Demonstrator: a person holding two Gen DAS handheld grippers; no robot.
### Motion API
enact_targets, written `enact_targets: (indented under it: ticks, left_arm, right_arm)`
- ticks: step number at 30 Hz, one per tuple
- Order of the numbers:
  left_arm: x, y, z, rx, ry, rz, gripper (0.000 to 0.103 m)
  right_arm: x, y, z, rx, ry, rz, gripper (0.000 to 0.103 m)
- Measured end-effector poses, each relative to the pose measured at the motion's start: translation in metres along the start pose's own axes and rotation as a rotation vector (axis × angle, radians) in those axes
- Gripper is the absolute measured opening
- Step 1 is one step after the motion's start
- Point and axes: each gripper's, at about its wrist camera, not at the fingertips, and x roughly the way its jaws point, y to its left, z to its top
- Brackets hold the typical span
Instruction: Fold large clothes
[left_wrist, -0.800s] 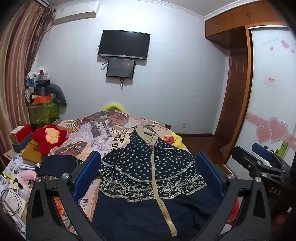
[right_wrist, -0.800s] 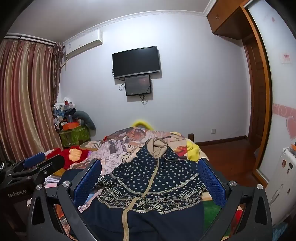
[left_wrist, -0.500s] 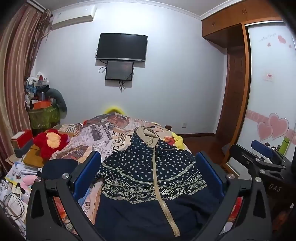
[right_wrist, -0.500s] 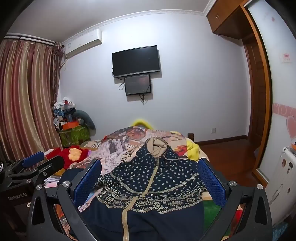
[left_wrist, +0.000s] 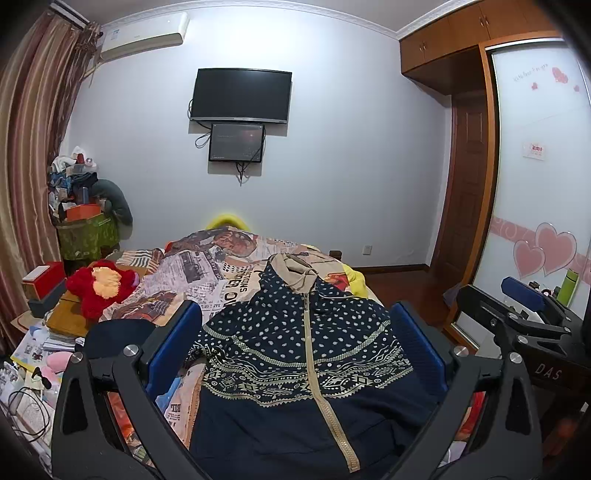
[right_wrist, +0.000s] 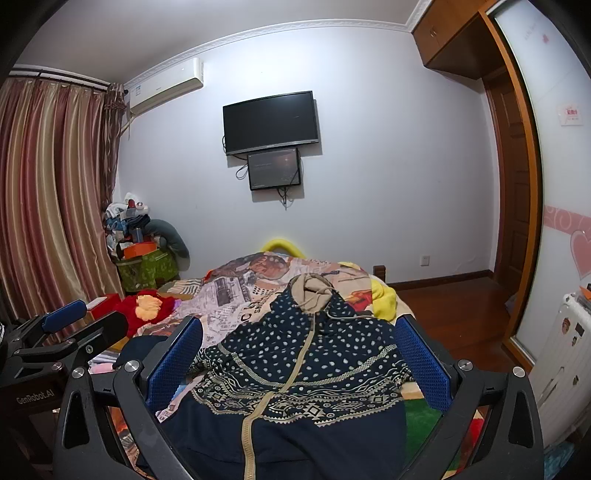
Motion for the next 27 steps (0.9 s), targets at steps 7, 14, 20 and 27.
enact_targets:
  ticks: [7, 14, 20, 27]
  left_arm:
    - [0.0004, -0.0025, -0.0003, 0.006, -0.005, 0.000, 0.103]
    - [0.0004, -0.0033, -0.0004, 0.007, -0.005, -0.002, 0.103]
    - [0.0003, -0.0038, -0.0006, 0.011, -0.007, -0.002, 0.103]
    - [0.0009, -0.0043, -0.0006, 0.011, -0.010, -0.002, 0.103]
  right_arm:
    - [-0.0003, 0.0000, 0.0002, 0.000, 0.001, -0.001, 0.103]
    - [-0.0015, -0.0006, 0.0013, 0.000, 0.000, -0.001, 0.103]
    - [-0.0019, -0.0004, 0.0012, 0.000, 0.000, -0.001, 0.103]
    - [-0.0018, -0.0004, 0.0010, -0.001, -0.002, -0.001, 0.103]
